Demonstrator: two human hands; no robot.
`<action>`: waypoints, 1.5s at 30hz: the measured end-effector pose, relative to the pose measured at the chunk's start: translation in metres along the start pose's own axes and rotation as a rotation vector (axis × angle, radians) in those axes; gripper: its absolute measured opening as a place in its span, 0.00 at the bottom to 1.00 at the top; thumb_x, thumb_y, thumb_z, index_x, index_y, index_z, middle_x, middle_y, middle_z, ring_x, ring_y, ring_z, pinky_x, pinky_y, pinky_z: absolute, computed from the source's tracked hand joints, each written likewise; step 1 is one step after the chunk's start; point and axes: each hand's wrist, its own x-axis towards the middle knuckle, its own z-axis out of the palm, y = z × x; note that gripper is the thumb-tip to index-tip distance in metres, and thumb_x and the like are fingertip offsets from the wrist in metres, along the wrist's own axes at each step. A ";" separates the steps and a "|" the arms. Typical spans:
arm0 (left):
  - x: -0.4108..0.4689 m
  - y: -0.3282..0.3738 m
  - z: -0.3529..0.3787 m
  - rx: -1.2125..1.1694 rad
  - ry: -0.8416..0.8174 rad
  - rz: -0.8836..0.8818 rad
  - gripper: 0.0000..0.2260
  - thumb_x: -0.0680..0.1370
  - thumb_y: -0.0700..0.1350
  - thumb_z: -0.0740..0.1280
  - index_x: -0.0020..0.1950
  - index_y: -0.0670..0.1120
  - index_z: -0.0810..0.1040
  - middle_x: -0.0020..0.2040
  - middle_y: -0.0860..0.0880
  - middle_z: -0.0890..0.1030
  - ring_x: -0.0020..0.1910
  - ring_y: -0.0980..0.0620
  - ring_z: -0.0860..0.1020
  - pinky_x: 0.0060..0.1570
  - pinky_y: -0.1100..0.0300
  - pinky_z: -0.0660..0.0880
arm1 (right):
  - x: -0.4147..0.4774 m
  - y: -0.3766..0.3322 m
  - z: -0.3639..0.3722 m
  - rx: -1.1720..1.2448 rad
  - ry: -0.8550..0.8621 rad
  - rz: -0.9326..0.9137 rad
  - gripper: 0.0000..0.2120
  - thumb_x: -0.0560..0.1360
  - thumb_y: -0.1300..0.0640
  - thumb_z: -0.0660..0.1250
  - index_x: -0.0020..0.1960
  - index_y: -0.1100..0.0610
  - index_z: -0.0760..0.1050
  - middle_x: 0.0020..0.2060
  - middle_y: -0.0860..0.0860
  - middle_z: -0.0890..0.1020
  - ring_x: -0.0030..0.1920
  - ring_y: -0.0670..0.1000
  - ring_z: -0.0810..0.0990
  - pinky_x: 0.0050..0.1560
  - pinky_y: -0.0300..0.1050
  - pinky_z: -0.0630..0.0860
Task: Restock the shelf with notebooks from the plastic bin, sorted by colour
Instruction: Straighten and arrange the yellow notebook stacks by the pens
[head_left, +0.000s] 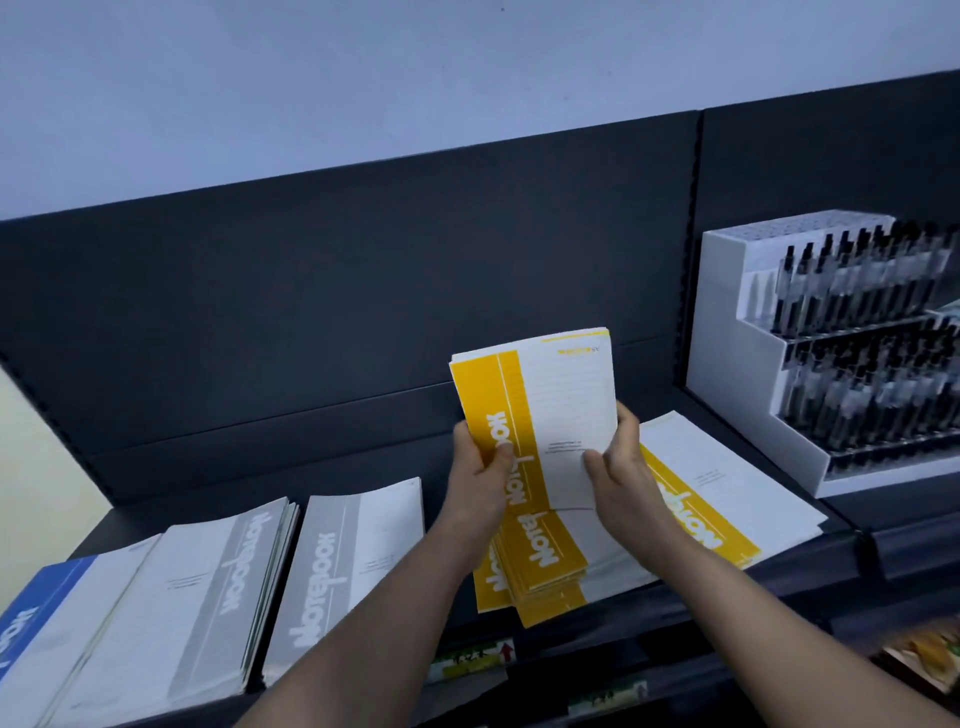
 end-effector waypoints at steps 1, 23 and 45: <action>0.000 0.001 0.001 -0.008 0.006 0.004 0.08 0.83 0.42 0.60 0.61 0.51 0.66 0.54 0.51 0.79 0.51 0.54 0.80 0.44 0.59 0.77 | 0.000 0.001 0.001 0.002 0.009 -0.003 0.26 0.80 0.66 0.54 0.73 0.49 0.52 0.67 0.50 0.69 0.66 0.52 0.69 0.62 0.49 0.69; 0.007 0.033 -0.012 0.057 0.027 0.035 0.10 0.78 0.39 0.67 0.59 0.46 0.76 0.51 0.47 0.84 0.45 0.49 0.84 0.41 0.53 0.82 | 0.017 -0.025 -0.018 0.050 0.064 0.089 0.25 0.77 0.68 0.58 0.71 0.50 0.66 0.62 0.45 0.77 0.62 0.46 0.75 0.63 0.45 0.71; 0.018 0.024 0.085 0.173 -0.267 -0.309 0.06 0.80 0.38 0.64 0.50 0.37 0.80 0.50 0.36 0.84 0.47 0.37 0.83 0.42 0.47 0.82 | 0.018 0.002 -0.123 -0.370 -0.002 0.571 0.11 0.76 0.66 0.58 0.51 0.57 0.77 0.49 0.59 0.81 0.51 0.59 0.79 0.48 0.48 0.73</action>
